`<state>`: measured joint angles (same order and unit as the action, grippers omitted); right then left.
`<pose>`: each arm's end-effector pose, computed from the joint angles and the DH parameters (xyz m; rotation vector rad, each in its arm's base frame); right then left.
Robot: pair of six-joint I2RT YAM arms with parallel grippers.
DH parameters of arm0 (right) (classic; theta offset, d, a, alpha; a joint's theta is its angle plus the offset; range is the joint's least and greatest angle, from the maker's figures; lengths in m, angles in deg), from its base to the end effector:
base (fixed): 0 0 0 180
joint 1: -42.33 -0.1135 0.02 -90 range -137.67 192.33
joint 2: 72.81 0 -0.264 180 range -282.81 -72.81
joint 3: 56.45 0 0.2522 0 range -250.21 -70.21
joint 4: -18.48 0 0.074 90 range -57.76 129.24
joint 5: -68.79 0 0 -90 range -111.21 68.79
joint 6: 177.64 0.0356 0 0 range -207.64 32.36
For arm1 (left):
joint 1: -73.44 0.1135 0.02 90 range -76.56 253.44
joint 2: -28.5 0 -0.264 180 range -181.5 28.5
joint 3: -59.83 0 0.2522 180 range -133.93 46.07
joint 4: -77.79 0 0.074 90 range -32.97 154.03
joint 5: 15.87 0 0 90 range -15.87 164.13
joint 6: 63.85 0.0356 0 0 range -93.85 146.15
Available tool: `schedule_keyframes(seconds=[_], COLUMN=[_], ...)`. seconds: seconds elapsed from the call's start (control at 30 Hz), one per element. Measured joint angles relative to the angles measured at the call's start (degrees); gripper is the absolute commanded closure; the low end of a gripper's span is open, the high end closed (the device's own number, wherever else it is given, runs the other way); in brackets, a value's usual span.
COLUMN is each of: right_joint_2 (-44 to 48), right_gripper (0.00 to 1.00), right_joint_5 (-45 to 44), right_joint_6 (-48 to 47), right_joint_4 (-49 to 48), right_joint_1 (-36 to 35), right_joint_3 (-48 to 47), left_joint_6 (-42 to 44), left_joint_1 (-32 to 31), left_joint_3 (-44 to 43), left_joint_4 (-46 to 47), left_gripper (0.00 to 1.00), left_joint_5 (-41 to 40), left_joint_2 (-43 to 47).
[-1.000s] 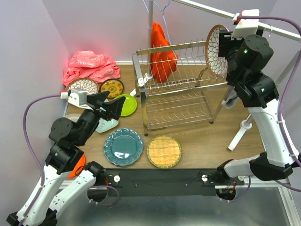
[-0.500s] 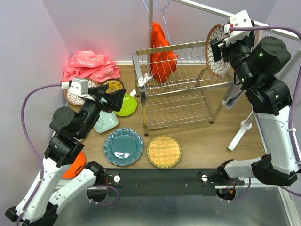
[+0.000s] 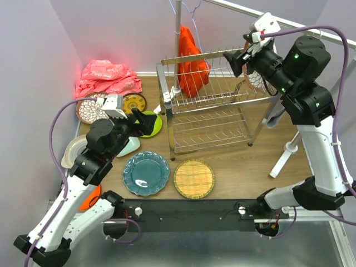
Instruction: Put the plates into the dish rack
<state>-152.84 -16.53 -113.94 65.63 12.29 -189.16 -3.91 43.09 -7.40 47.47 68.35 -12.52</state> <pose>0.2030 0.1207 0.5846 -0.7544 1.2682 0.1132 0.1366 -0.0758 0.3903 -0.0751 1.6904 -0.7177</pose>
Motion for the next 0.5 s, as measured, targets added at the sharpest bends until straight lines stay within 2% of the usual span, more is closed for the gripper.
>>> schedule_keyframes(seconds=[0.27,0.5], right_joint_2=[-0.7,-0.5], right_gripper=[0.22,0.21], right_joint_5=[9.0,13.0], right_joint_6=[4.7,6.9], right_joint_4=[0.3,1.1], right_joint_1=[0.0,0.0], right_joint_3=[0.0,0.0], left_joint_6=[-1.0,-4.3], left_joint_1=[0.6,0.7], left_joint_3=[2.9,7.4], left_joint_4=[-6.0,-6.0], left_gripper=[0.1,0.11], left_joint_5=[4.2,6.6], left_joint_2=[4.3,6.4])
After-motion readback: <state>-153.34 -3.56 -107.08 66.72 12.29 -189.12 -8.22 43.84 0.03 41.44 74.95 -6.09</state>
